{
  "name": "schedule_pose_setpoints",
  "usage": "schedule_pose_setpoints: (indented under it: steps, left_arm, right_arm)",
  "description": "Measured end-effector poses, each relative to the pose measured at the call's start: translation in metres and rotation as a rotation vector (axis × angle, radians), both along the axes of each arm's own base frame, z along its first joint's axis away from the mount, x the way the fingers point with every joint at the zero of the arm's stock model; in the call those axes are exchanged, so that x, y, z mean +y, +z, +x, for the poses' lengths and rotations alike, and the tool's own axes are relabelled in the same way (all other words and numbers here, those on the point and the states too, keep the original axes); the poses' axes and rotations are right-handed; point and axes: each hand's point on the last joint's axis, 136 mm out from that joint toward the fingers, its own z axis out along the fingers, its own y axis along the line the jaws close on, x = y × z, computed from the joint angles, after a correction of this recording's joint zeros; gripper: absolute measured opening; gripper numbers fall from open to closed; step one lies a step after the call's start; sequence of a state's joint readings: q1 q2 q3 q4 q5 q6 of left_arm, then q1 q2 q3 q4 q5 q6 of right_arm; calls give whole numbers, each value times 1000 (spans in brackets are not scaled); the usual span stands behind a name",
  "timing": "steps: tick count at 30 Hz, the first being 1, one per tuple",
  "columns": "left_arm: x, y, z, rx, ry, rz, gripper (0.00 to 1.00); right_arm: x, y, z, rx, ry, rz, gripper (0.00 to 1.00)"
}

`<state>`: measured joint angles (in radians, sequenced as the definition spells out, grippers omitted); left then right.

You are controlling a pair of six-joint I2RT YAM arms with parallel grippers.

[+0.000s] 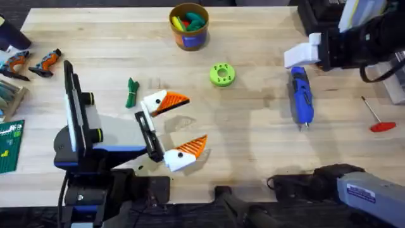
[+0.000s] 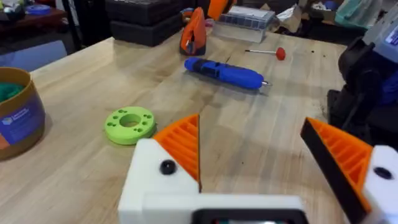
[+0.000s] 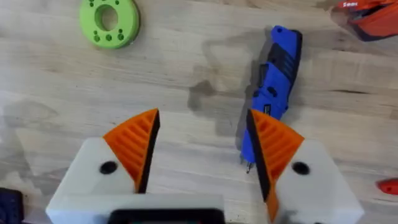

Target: Pick up the gripper from the table and insert it into the empty holder that is missing its gripper. Then pick up a screw, insert it into the mounting hole, and use the screwdriver to tighten it. Finally, clean up the table by picking up the vegetable and placing it into the bucket.

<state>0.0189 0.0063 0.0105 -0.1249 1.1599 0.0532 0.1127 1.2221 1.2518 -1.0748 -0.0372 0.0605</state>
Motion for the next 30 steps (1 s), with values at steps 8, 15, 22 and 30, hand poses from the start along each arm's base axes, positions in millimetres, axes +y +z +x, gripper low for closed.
schedule_pose_setpoints:
  steps: [8,15,22,30]
  left_arm:
    - [0,0,0,0,-1,0,493]
    - [0,0,0,-6,-1,3,5]
    - [0,0,0,-7,-1,3,5]
    - [0,0,0,-6,-1,3,5]
  right_arm:
    - [-5,-1,0,0,-12,-24,815]
    - [-13,-2,-3,15,-48,-58,815]
    - [-42,-5,-5,30,-200,-114,812]
    - [-61,-30,0,32,-289,-107,967]
